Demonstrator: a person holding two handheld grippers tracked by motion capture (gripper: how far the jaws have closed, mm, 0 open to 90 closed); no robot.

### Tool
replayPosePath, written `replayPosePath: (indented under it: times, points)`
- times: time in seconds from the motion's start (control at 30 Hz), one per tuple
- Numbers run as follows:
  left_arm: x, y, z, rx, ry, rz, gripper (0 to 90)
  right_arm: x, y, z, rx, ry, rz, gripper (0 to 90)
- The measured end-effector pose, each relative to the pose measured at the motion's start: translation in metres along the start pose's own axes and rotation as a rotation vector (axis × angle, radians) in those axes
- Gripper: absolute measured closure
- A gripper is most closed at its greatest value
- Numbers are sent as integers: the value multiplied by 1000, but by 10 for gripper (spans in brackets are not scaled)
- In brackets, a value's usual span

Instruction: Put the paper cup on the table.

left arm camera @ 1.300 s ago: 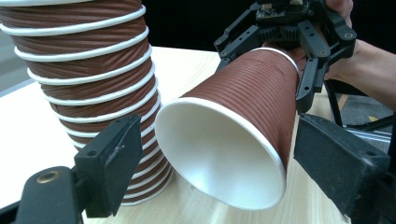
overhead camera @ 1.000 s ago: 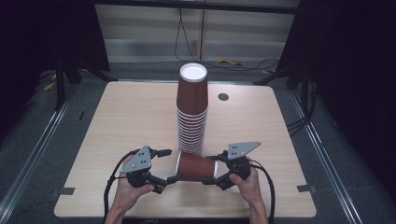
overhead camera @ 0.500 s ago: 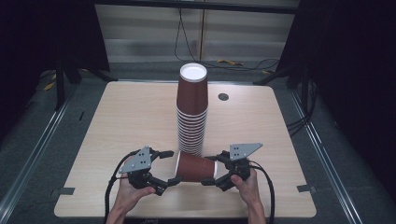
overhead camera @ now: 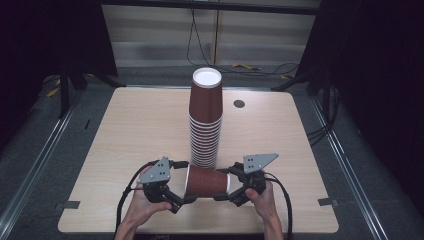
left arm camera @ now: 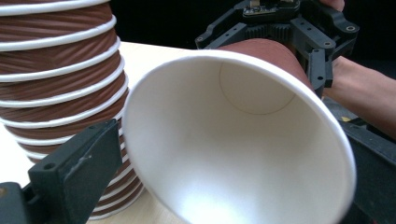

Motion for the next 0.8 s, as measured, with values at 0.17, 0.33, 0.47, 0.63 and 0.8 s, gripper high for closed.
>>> replayPosePath:
  times: [0.17, 0.33, 0.47, 0.63, 0.8]
  points:
    - [5, -1, 0, 8, 18, -23, 0, 3, 0, 1, -7, 5, 4, 225]
    - [7, -1, -1, 3, 21, -38, 1, 5, 1, 1, -8, 9, 7, 224]
    - [9, -2, 0, -6, 15, -66, 2, 4, 1, 2, -14, 7, 7, 224]
    - [10, -3, -1, -9, 27, -69, 7, 6, 2, 1, -18, 16, 13, 223]
    - [8, -3, -2, -14, 48, -88, 29, 7, 2, 1, -23, 19, 17, 223]
Point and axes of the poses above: each handheld gripper's, and its own axes: x roughly forward along the jaws, z roughly out of its top, y roughly to its left, the point moved 9 cm from there along x, roughly forward along the jaws, and after that the axes turned 9 degrees about -x, right-handed, at the moved point
